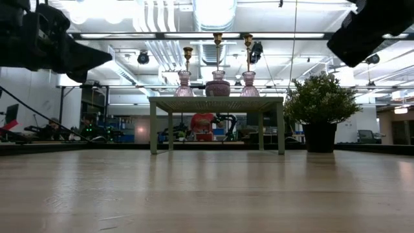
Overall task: Pick & Place candle stick holders
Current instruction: Put the red patterned scented candle on the shelf
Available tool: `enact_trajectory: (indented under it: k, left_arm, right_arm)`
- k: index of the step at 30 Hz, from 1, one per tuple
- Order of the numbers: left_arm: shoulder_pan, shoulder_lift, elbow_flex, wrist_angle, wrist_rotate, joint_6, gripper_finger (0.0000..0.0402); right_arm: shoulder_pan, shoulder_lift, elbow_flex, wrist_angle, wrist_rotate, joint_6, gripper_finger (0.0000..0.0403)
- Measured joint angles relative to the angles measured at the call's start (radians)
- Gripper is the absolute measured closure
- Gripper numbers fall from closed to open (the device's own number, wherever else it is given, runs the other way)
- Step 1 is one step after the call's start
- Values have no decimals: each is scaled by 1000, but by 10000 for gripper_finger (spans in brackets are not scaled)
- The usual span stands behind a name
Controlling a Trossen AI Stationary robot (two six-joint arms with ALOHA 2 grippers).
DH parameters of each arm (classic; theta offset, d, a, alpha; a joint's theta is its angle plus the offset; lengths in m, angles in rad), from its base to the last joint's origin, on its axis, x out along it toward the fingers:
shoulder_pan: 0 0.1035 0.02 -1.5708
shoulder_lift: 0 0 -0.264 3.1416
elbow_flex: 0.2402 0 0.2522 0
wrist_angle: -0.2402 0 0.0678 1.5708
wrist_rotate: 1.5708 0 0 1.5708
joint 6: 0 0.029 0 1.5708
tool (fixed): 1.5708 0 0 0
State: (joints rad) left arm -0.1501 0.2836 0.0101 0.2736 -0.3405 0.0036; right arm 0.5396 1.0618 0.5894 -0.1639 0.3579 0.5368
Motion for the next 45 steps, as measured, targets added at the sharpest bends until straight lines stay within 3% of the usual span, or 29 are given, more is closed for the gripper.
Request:
enact_trajectory:
  k: [15, 27, 34, 45]
  left_arm:
    - [0, 1, 0, -66, 2, -40, 365]
    - [0, 1, 0, -68, 2, -42, 365]
    - [0, 3, 0, -75, 2, -42, 365]
    - [0, 3, 0, -76, 2, -42, 365]
  right_arm:
    - [138, 86, 160, -319, -64, 263, 377]
    - [142, 167, 228, -382, -315, 443, 208]
    - [214, 232, 317, -525, -384, 564, 124]
    - [359, 431, 448, -648, -392, 872, 38]
